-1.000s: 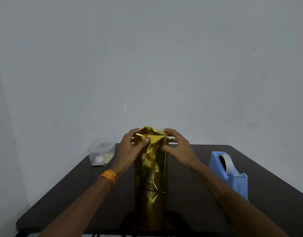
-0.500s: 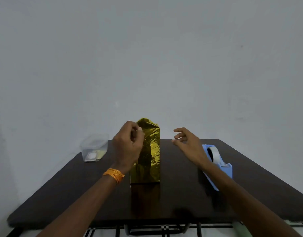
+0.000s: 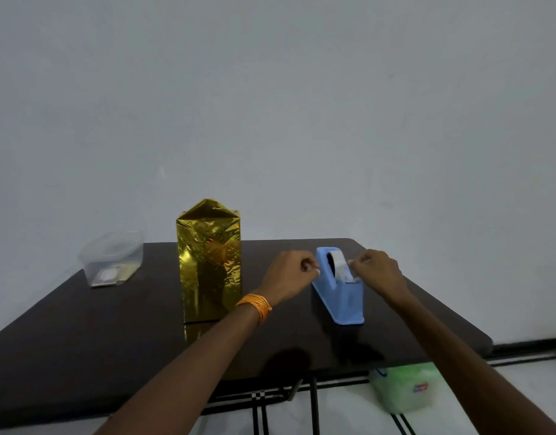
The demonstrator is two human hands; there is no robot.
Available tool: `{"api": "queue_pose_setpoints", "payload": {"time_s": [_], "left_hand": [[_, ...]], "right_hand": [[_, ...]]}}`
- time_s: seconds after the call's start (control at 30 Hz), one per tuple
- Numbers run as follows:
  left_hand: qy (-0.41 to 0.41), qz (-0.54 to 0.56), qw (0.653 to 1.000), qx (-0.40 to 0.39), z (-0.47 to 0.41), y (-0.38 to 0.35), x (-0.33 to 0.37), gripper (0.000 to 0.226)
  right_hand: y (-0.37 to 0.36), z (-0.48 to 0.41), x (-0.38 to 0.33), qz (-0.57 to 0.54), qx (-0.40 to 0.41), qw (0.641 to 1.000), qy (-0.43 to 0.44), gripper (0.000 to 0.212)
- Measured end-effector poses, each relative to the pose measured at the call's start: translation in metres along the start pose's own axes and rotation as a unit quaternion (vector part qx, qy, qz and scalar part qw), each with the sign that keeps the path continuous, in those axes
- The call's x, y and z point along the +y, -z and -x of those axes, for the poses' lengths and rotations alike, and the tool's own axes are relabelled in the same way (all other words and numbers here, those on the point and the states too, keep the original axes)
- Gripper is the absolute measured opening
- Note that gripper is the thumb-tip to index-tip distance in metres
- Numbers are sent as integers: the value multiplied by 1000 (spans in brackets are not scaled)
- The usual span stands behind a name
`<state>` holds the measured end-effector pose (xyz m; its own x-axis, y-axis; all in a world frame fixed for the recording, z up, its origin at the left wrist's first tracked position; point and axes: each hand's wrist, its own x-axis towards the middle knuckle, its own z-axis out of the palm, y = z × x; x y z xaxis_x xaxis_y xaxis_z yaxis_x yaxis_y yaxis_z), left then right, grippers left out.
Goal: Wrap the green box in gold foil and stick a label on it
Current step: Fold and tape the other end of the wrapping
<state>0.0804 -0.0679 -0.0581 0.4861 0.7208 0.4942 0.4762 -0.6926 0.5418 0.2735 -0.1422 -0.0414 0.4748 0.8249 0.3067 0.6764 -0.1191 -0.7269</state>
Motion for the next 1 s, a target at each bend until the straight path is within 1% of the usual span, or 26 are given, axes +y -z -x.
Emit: {"api": "queue_pose_setpoints", "payload": {"time_s": [0.07, 0.1, 0.17, 0.2, 0.3, 0.37, 0.5, 0.73, 0.83, 1.0], "left_hand": [[17, 6, 999, -41, -2, -18, 5, 21], [22, 1, 998, -59, -2, -24, 7, 29], [27, -13, 996, -86, -3, -38, 11, 46], [25, -20, 995, -96, -4, -43, 12, 50], [11, -39, 993, -107, -6, -51, 15, 48], [7, -35, 994, -101, -6, -53, 14, 46], [5, -22, 995, -96, -4, -54, 10, 49], [9, -31, 996, -79, -1, -57, 11, 46], [6, -44, 996, -76, 0, -56, 13, 47], [7, -58, 996, -70, 4, -57, 15, 48]], "right_hand": [[0, -1, 9, -38, -30, 998, -29, 43], [-3, -5, 10, -58, -44, 997, -32, 47], [-5, -12, 15, -72, -62, 994, -51, 46], [-6, -15, 16, -72, -73, 993, -63, 45], [-2, -15, 10, -74, -91, 988, -100, 40], [-1, -15, 10, -103, -97, 982, -128, 39], [-5, -14, 12, -150, -131, 962, -185, 27], [-5, -15, 1, -132, -135, 966, -179, 22], [-1, -14, -9, -115, -113, 977, -138, 20], [8, -6, -19, -135, -70, 985, -79, 13]]}}
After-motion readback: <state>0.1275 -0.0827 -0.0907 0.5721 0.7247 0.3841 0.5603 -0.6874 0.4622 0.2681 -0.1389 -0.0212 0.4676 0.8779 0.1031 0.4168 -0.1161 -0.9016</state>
